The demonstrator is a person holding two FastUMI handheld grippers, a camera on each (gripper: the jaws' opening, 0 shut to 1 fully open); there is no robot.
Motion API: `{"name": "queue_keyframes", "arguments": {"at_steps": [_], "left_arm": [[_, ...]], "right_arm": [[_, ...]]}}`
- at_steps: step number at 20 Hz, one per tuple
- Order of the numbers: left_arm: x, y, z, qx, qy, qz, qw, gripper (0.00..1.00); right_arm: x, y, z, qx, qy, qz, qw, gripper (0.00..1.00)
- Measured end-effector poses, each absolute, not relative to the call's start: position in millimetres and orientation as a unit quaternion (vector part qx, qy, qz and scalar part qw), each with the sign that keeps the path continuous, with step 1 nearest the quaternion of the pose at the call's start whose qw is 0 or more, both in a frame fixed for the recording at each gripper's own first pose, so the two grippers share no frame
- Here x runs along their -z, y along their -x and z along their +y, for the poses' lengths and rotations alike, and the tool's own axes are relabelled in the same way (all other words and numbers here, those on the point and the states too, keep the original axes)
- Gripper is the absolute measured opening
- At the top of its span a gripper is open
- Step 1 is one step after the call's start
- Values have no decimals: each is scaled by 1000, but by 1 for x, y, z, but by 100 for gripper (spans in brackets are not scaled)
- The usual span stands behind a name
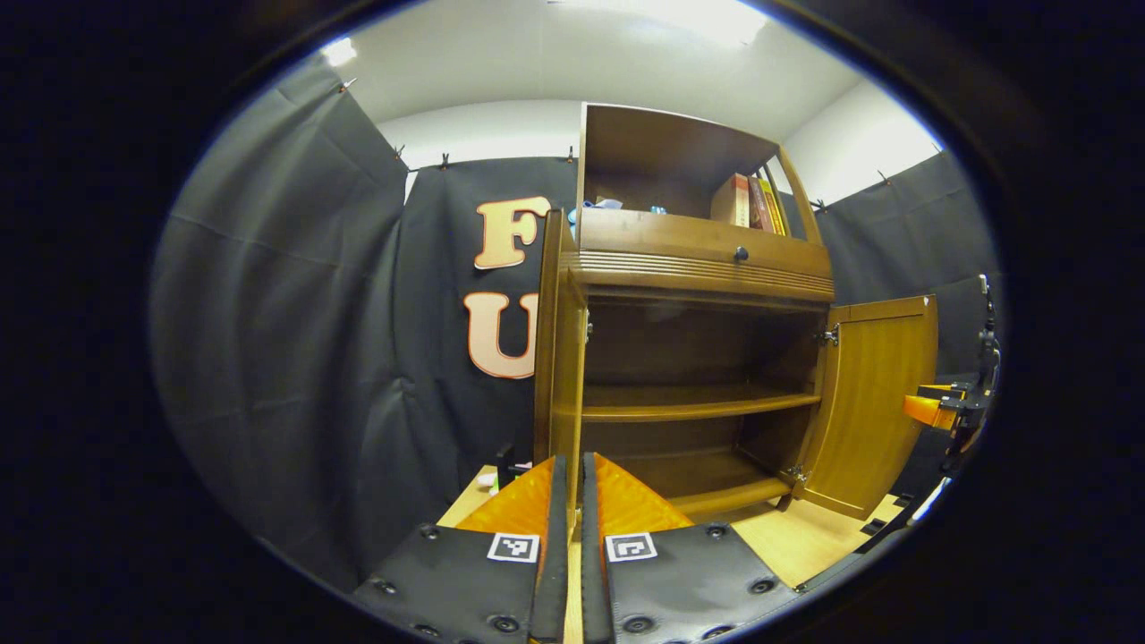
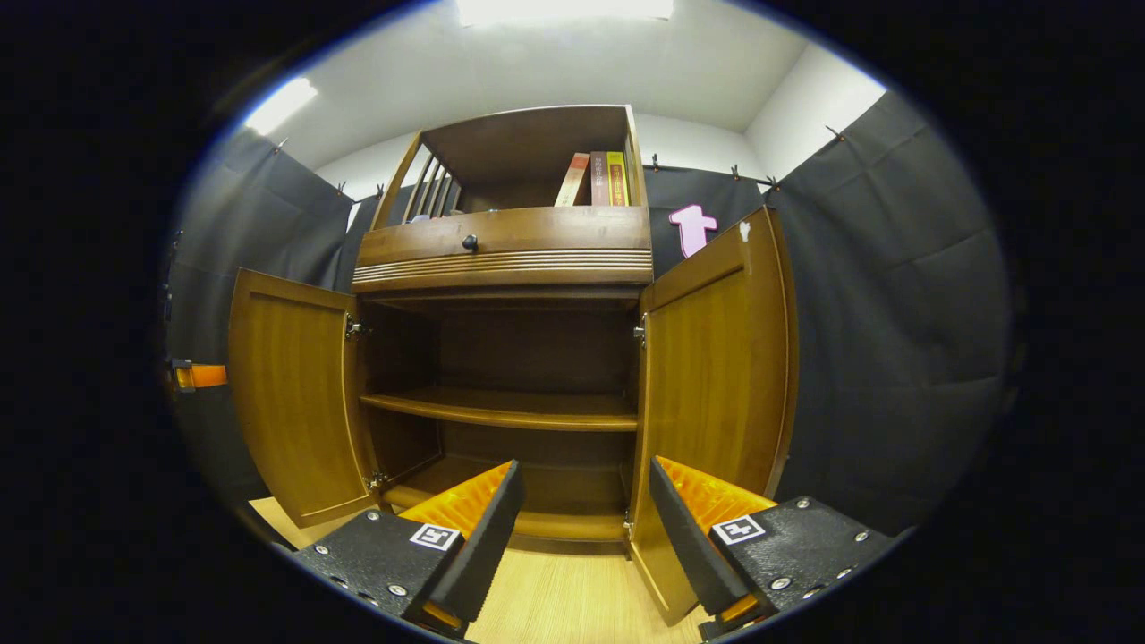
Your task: Open the right door of the double-door shoe cabinet with the right hand, and open the left door with the left hand.
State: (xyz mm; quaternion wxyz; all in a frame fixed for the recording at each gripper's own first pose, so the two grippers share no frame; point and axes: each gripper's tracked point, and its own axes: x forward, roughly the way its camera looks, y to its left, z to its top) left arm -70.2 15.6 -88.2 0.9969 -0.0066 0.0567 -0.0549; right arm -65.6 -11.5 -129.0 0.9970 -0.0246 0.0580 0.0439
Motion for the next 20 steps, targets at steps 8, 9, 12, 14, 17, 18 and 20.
{"name": "queue_keyframes", "arguments": {"at_steps": [8,9,12,14,17,18,20], "left_arm": [[75,47,-45,104,8,71,992,49],[72,44,-51,109,8,68,992,52],[63,34,-63,115,12,56,992,66],[61,26,-74,122,19,55,991,78],[61,13,-84,126,24,57,990,91],[61,10,-86,125,25,57,990,92],[63,2,-89,124,27,59,990,96]], "right_arm": [[124,57,-26,-33,17,60,997,87],[122,56,-27,-33,21,61,997,87],[113,55,-32,-27,34,54,998,87],[108,53,-35,-24,32,55,998,87],[101,52,-40,-21,27,58,998,87],[96,50,-44,-16,31,57,998,88],[90,48,-53,-5,46,55,997,88]]}}
